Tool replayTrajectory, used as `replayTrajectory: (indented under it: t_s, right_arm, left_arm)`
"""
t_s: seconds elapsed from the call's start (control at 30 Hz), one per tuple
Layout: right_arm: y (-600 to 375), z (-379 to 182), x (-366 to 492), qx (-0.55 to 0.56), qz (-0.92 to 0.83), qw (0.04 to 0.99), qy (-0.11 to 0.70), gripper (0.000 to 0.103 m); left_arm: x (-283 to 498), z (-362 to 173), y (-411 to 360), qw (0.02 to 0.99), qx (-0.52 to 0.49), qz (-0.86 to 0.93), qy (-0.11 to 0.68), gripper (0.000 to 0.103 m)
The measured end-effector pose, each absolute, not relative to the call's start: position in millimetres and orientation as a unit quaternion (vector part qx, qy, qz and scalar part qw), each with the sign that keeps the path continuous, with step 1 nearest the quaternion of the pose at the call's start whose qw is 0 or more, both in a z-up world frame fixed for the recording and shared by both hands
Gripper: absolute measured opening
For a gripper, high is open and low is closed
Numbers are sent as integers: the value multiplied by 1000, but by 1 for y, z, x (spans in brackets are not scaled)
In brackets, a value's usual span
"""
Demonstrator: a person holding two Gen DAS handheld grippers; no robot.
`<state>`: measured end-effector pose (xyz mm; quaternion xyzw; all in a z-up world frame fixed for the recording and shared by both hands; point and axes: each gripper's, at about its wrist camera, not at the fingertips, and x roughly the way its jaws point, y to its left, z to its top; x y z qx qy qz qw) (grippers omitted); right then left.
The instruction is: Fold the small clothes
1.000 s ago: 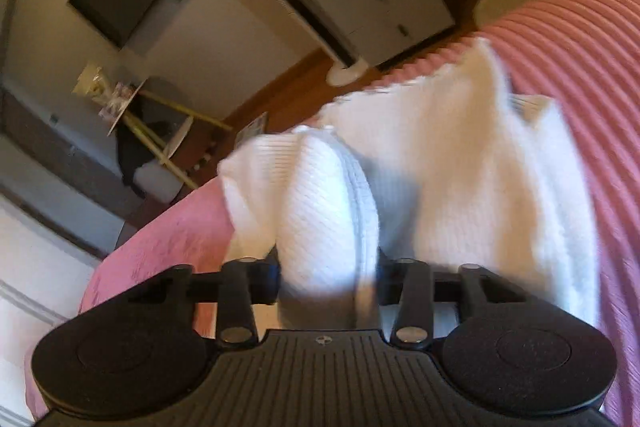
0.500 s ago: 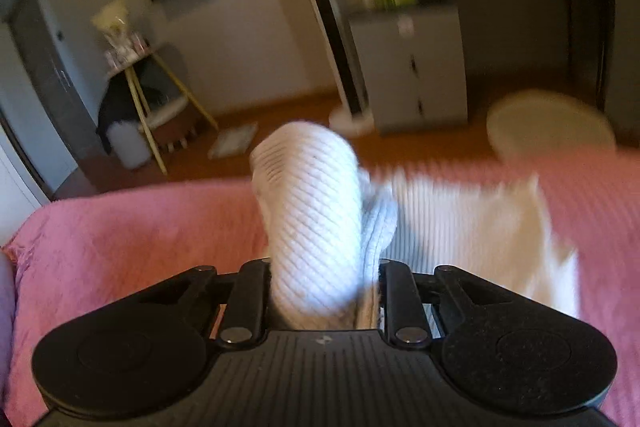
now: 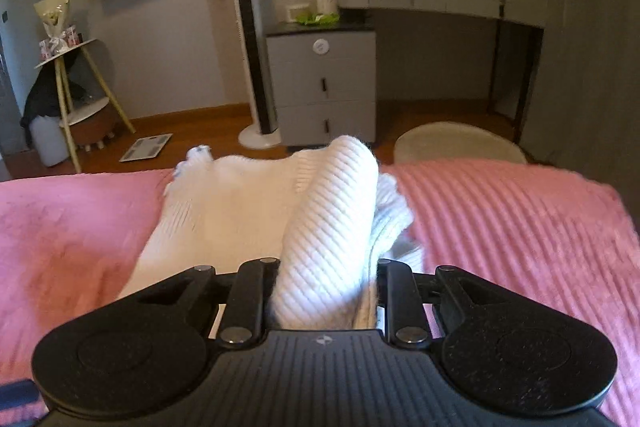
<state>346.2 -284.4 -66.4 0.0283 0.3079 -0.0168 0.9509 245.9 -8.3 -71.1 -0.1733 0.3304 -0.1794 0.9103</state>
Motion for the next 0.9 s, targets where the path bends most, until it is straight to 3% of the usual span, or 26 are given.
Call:
replayTrajectory:
  t_s: [0.1,0.17,0.4,0.5,0.6,0.9]
  right_arm:
    - [-288,-71,342,29,-27,952,303,28]
    - [-288,-75,342,38,-51,941,332,58]
    - [-311,-51,240,192,-45,940,280,67]
    - [-308,-61,200,223,-38,929,295,69]
    - [-309,-77,190,264,-25,907,326,69]
    - [-324,-85,186,376,-9,868,324,69]
  left_arm:
    - [246,-77,-8,909,-174,-172,338,79]
    - [248,-84,-11,906,-171,-166,349,79]
    - [252,-97,-18,902,-151,-160,371,78]
    - [252,-97,-19,902,-152,-158,372,78]
    - [250,-95,-23,902,-148,-158,372,78]
    - [249,-95,-30,904,-135,-157,374,78]
